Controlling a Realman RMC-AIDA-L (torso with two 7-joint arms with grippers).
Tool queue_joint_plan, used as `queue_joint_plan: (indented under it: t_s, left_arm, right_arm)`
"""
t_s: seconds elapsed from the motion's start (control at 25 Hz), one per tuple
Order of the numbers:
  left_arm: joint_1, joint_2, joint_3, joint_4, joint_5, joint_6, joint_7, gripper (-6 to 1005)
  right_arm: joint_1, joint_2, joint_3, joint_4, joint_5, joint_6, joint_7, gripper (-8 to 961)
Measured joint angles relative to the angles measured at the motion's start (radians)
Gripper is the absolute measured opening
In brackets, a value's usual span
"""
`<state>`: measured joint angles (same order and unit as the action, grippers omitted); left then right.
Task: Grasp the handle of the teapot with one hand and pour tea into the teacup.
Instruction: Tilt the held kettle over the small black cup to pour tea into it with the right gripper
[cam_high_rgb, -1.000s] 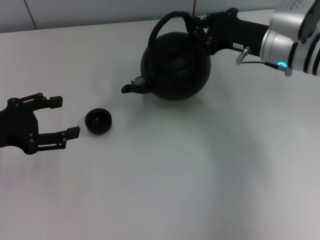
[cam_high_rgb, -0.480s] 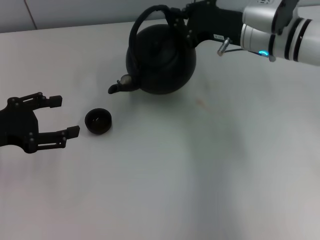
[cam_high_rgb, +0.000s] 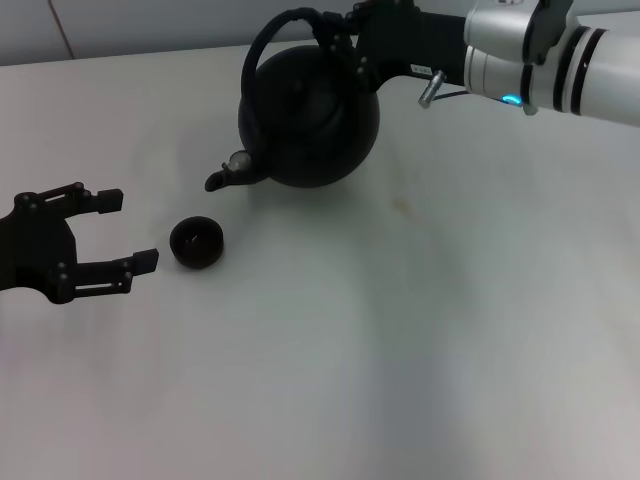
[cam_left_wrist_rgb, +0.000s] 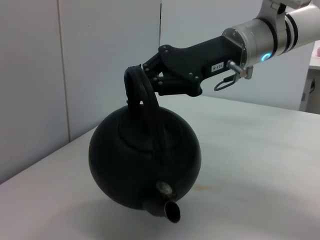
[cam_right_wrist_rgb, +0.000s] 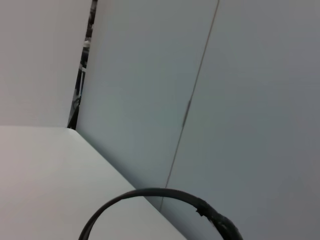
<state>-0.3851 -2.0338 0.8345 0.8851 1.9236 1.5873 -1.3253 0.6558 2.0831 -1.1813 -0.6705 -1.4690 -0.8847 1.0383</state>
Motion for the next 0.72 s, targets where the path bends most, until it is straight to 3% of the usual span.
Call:
queue_joint_plan:
  t_s: [0.72]
  left_arm:
    - [-0.001,0.0,0.003,0.0,0.0,-0.004,0.001,863]
  right_arm:
    - [0.028,0.001,-0.055,-0.003,0.0,0.04,-0.033,81]
